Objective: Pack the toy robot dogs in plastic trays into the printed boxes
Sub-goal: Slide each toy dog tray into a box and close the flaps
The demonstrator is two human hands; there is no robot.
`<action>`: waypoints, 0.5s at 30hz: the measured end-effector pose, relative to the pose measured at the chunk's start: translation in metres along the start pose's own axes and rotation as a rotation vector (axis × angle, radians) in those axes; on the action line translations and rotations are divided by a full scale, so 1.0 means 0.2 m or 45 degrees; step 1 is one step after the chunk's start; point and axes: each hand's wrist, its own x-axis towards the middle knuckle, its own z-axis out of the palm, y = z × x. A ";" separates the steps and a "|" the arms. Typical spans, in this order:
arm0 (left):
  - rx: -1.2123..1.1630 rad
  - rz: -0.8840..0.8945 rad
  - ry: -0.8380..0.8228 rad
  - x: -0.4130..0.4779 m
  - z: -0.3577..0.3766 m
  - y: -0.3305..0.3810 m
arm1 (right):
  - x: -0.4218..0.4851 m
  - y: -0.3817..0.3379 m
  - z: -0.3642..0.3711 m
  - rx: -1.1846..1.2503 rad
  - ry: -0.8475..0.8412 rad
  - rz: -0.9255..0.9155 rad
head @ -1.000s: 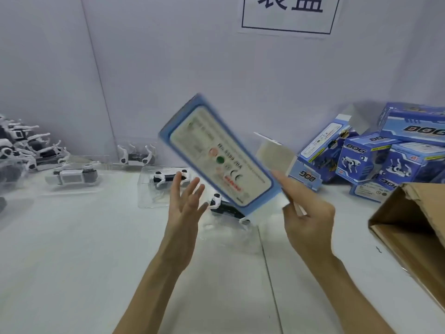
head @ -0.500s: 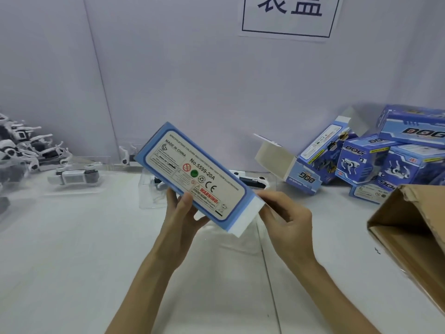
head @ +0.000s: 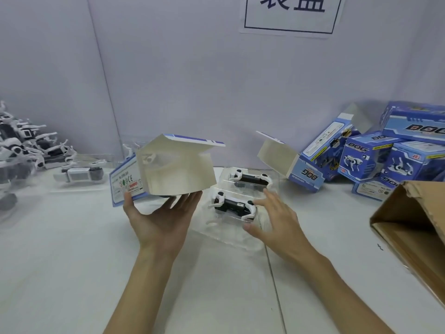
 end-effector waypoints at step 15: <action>-0.042 0.123 0.061 0.03 -0.03 0.04 | 0.02 -0.02 -0.15 0.805 0.203 0.196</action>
